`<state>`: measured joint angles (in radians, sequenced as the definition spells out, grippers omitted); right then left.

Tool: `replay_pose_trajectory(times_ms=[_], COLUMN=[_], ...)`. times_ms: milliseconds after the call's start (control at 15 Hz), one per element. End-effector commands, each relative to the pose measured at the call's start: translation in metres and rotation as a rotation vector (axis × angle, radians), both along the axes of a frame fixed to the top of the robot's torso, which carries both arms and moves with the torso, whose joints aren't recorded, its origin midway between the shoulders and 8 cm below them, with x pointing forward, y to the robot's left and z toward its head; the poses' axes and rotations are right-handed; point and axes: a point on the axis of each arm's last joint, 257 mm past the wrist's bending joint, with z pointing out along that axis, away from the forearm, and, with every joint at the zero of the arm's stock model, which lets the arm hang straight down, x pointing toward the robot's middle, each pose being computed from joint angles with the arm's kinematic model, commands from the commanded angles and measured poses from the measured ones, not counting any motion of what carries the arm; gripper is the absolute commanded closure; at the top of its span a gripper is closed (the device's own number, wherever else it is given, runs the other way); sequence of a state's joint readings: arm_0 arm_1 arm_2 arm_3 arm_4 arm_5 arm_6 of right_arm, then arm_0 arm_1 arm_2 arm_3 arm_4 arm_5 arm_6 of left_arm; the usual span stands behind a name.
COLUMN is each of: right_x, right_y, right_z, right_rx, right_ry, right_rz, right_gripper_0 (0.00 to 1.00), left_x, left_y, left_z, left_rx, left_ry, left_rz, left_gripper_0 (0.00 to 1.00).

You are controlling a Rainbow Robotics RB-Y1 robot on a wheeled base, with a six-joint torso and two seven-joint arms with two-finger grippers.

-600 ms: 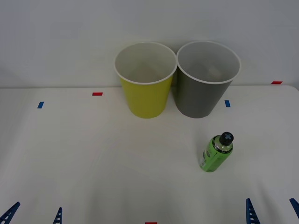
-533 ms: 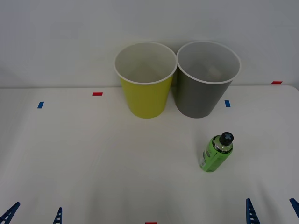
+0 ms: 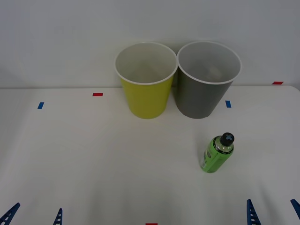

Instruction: Put cans in the gray bin and PET bottles in the light green bin.

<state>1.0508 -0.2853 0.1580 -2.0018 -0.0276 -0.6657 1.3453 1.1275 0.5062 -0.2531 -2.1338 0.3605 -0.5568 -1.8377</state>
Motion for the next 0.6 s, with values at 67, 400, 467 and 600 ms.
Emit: replay_pose_trajectory(times_ms=[67, 400, 467, 600], right_x=[0.0000, 0.0000, 0.0000, 0.0000], right_y=[0.0000, 0.0000, 0.0000, 0.0000], right_z=[0.0000, 0.0000, 0.0000, 0.0000], right_rx=[0.000, 0.000, 0.000, 0.000], right_ry=[0.000, 0.000, 0.000, 0.000], right_rz=[0.000, 0.000, 0.000, 0.000], right_gripper_0=[0.00, 0.00, 0.00, 0.00], left_x=[0.0000, 0.0000, 0.0000, 0.0000], left_y=[0.0000, 0.0000, 0.0000, 0.0000], left_z=[0.0000, 0.0000, 0.0000, 0.0000], left_rx=[0.000, 0.000, 0.000, 0.000], left_ry=[0.000, 0.000, 0.000, 0.000], left_rz=[0.000, 0.000, 0.000, 0.000], left_gripper_0=[0.09, 0.09, 0.09, 0.09])
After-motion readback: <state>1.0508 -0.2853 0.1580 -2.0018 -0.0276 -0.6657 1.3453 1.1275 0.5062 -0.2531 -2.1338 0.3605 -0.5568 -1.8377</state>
